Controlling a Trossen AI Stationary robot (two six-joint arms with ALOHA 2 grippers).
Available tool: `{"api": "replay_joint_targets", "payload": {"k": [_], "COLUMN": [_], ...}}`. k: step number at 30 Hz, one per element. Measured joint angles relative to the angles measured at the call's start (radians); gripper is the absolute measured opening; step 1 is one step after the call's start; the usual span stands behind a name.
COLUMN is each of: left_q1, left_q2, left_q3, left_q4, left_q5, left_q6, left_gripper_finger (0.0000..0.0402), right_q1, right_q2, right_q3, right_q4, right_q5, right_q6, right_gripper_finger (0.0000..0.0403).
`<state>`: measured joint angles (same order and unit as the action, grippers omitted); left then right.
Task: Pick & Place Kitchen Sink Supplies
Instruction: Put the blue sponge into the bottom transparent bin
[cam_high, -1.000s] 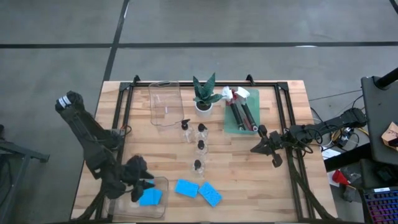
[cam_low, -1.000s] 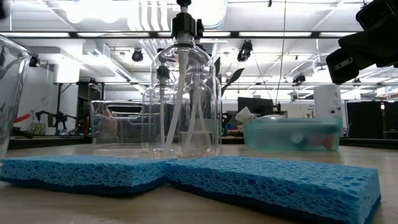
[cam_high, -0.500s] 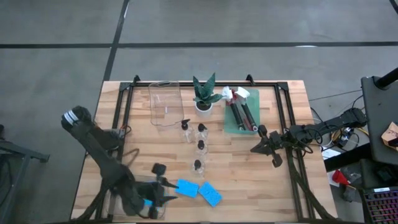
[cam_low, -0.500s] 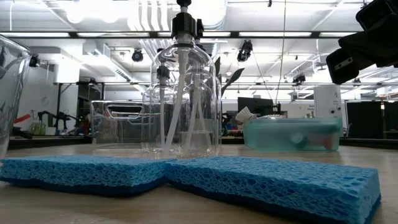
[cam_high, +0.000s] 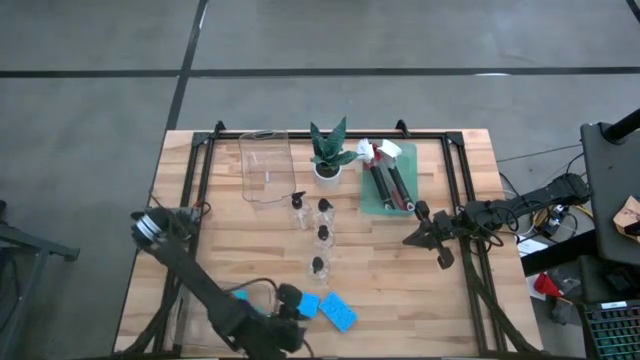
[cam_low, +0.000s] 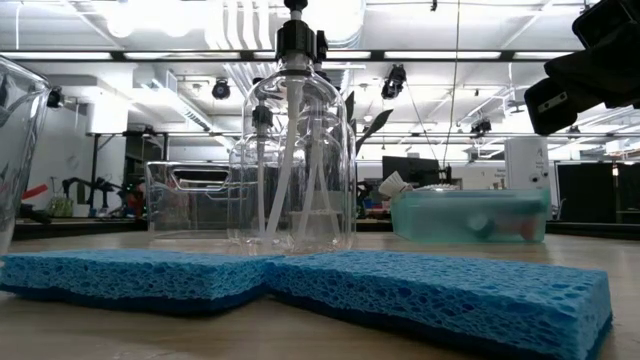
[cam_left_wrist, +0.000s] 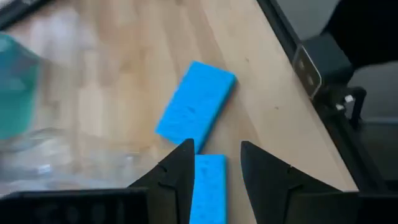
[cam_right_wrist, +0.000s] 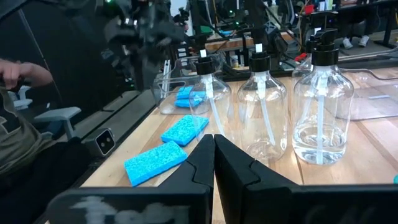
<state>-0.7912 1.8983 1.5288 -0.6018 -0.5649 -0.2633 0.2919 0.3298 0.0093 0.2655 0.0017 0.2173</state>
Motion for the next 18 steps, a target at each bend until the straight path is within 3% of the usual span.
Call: {"api": "replay_joint_targets", "payload": {"k": [8, 18], "left_q1": [0.047, 0.063], "left_q2": [0.121, 0.149], "left_q3": [0.053, 0.005], "left_q4": [-0.077, -0.094], "left_q5": [0.092, 0.109], "left_q6": [-0.103, -0.128], "left_gripper_finger": [0.0126, 0.0152], "right_q1": [0.0, 0.0], "right_q2": [0.0, 0.0], "right_q3": [0.0, 0.0], "right_q4": [0.0, 0.0], "right_q5": [0.0, 0.0], "right_q6": [0.0, 0.0], "right_gripper_finger": [0.0008, 0.0008]}}
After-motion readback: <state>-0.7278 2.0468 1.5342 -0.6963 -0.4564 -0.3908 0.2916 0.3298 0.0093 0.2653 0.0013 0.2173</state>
